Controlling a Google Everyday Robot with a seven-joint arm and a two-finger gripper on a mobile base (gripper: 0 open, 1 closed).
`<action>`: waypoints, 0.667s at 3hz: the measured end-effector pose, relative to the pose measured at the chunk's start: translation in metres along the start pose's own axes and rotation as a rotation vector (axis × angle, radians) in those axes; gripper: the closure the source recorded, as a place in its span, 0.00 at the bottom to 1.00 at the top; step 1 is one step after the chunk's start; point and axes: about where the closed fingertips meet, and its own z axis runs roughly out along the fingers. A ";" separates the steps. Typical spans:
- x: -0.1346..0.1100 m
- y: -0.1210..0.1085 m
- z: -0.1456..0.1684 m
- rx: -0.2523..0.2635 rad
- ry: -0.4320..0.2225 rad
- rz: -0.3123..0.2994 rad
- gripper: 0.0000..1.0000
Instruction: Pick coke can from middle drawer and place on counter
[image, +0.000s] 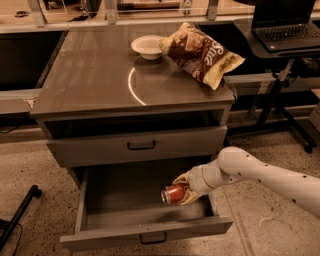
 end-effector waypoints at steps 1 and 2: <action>0.000 0.003 0.001 -0.005 -0.002 -0.005 1.00; 0.000 0.003 0.001 -0.005 -0.002 -0.005 1.00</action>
Offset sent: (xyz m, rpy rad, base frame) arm -0.0072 0.0035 0.0196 -0.0204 -0.0248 0.0582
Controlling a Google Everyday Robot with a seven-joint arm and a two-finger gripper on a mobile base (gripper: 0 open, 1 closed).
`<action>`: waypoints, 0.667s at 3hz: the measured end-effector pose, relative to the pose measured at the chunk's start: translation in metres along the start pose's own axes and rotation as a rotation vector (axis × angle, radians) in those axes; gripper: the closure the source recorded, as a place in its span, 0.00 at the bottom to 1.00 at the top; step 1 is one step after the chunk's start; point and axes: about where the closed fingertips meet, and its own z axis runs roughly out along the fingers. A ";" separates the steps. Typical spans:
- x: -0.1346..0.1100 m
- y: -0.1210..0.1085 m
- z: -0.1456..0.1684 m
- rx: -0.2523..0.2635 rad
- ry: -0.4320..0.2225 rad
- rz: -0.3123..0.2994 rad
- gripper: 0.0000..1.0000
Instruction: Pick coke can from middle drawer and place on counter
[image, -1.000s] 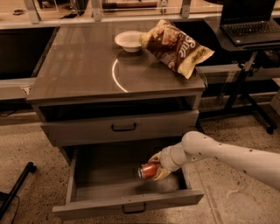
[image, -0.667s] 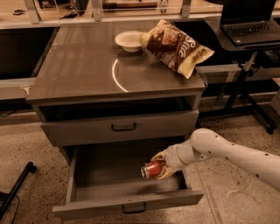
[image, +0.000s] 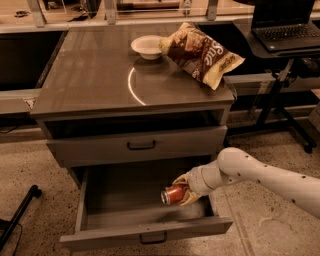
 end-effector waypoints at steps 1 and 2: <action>-0.025 -0.003 -0.021 -0.015 0.026 -0.053 1.00; -0.068 -0.013 -0.061 -0.041 0.072 -0.132 1.00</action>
Offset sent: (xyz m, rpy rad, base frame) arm -0.0317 0.0200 0.1701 -0.1782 -0.1324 0.1767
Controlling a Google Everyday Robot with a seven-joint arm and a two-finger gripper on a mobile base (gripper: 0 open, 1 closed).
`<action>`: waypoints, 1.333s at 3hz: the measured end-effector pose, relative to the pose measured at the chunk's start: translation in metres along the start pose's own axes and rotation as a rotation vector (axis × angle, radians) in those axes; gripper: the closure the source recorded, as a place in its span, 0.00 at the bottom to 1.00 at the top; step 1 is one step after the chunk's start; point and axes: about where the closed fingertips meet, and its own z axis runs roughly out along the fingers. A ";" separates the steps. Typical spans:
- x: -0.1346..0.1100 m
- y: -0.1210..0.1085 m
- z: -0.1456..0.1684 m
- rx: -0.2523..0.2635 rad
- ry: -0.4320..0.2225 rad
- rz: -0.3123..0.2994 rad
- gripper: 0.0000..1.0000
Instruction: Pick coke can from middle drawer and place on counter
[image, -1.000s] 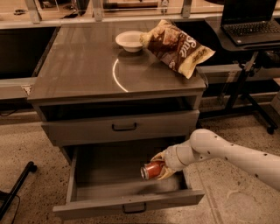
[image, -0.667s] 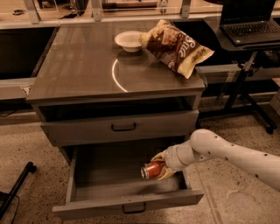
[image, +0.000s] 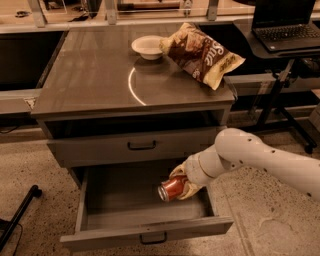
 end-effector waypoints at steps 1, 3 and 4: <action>-0.028 -0.015 -0.036 -0.022 0.022 -0.059 1.00; -0.048 -0.032 -0.075 -0.021 0.028 -0.104 1.00; -0.055 -0.052 -0.088 -0.007 0.027 -0.105 1.00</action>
Offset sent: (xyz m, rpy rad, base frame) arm 0.0048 -0.0036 0.1556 -0.0432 -0.1041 0.1094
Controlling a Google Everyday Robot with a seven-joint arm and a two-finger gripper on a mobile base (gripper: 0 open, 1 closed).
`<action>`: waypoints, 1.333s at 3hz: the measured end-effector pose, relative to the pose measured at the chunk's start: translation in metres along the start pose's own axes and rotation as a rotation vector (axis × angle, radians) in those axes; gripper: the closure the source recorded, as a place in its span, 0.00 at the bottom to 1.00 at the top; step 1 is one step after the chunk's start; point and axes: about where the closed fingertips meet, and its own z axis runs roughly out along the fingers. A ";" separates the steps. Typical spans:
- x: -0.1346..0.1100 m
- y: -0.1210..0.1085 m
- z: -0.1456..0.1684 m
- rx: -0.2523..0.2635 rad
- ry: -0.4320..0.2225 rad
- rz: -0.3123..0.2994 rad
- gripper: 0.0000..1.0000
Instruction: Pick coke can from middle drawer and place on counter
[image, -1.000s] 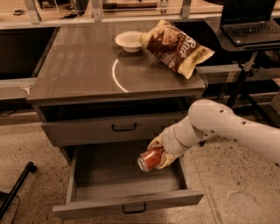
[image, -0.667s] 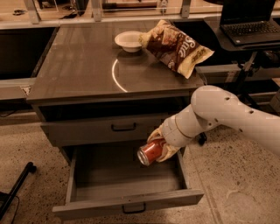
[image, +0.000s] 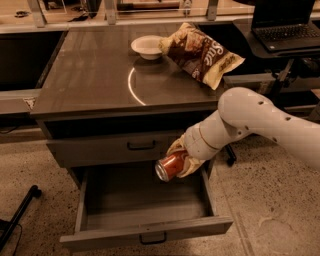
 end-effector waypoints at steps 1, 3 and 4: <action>-0.012 -0.037 -0.029 0.011 0.015 -0.010 1.00; -0.025 -0.111 -0.092 0.069 0.054 0.081 1.00; -0.025 -0.115 -0.096 0.076 0.055 0.089 1.00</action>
Offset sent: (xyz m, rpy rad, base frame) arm 0.0720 0.0186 0.1361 -0.0102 -0.0423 -0.0801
